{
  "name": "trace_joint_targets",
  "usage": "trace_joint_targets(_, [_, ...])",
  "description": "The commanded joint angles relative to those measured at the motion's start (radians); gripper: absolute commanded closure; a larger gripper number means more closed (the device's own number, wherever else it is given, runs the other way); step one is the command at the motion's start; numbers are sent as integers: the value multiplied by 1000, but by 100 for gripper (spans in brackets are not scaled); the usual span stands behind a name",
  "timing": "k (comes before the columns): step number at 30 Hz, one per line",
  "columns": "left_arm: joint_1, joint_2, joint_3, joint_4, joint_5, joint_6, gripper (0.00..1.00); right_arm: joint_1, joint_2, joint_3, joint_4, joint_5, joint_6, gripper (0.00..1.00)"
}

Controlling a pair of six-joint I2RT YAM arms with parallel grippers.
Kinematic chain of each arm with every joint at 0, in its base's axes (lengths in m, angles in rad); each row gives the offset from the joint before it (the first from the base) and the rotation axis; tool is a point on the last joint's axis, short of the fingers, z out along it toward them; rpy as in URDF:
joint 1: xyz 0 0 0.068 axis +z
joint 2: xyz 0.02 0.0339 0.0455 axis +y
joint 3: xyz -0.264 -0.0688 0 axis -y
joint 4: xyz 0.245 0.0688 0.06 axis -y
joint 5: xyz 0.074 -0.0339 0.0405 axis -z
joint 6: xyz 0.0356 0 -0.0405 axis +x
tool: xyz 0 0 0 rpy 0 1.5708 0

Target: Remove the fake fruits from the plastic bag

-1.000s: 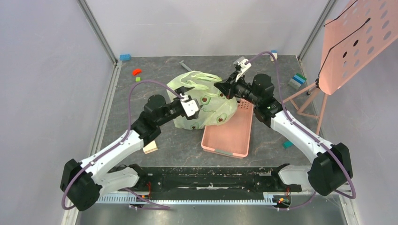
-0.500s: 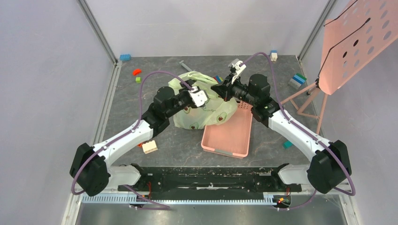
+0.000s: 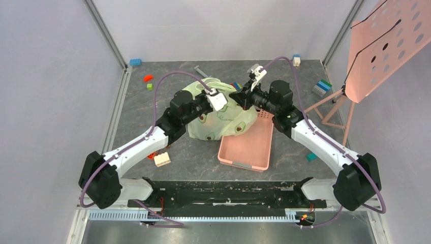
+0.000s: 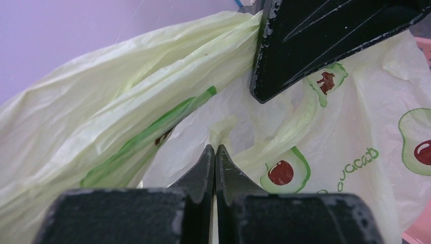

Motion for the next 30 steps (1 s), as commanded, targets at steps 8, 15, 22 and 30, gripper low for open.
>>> trace_joint_targets(8, [87,-209,44,-13,-101,-393,98,3,-33,54,79,76,60,100])
trace_joint_targets(15, [315,-277,132,-22,-52,-675,98,6,160,315,75,-66,132,100])
trace_joint_targets(22, [425,-210,294,-22,19,-770,98,28,373,648,20,-154,137,100])
trace_joint_targets(30, [458,-178,311,-11,125,-789,98,28,482,701,85,-231,108,99])
